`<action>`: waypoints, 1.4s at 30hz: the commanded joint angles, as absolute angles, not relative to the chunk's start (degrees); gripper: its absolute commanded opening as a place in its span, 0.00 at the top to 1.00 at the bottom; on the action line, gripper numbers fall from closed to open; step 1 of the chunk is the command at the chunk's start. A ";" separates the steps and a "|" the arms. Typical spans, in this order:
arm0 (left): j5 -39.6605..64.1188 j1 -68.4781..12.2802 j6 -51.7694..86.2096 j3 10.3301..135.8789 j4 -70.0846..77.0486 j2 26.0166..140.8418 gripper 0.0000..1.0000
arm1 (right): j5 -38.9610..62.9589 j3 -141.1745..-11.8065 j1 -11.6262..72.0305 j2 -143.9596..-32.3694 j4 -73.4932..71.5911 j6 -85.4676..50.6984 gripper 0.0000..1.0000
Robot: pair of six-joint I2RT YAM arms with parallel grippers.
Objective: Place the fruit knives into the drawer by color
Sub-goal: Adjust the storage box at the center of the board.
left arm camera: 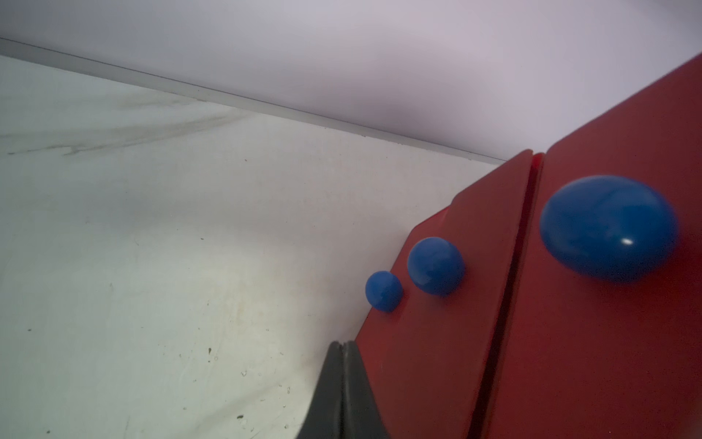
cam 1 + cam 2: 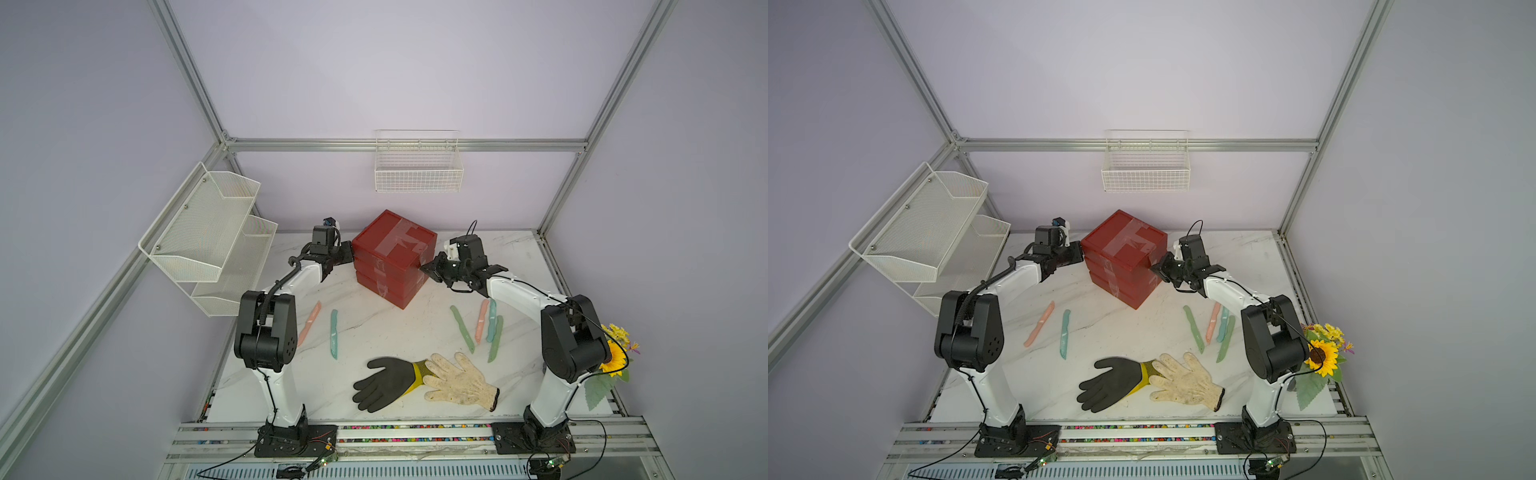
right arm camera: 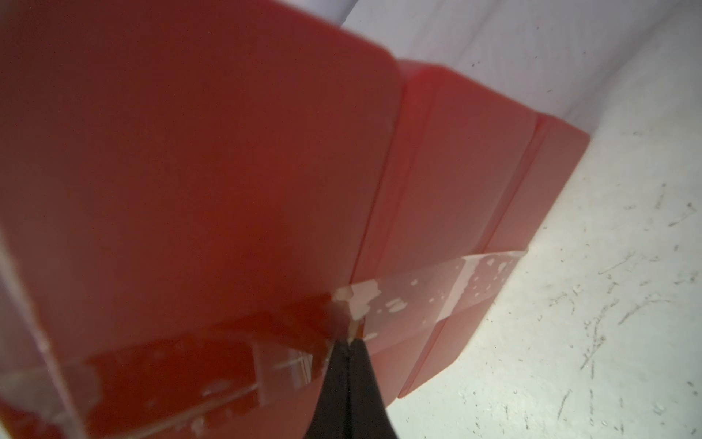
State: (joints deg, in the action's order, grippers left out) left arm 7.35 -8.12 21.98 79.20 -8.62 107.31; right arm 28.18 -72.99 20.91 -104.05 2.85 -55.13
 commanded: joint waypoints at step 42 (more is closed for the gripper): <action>-9.50 -13.61 16.74 71.37 -23.61 79.19 1.00 | 25.55 -78.46 10.70 -106.05 0.15 -58.82 1.00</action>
State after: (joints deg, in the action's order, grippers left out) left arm -4.62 -15.97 18.76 68.58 -22.44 81.71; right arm 27.42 -82.19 9.85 -111.90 0.91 -58.04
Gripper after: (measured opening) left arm 0.047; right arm 0.037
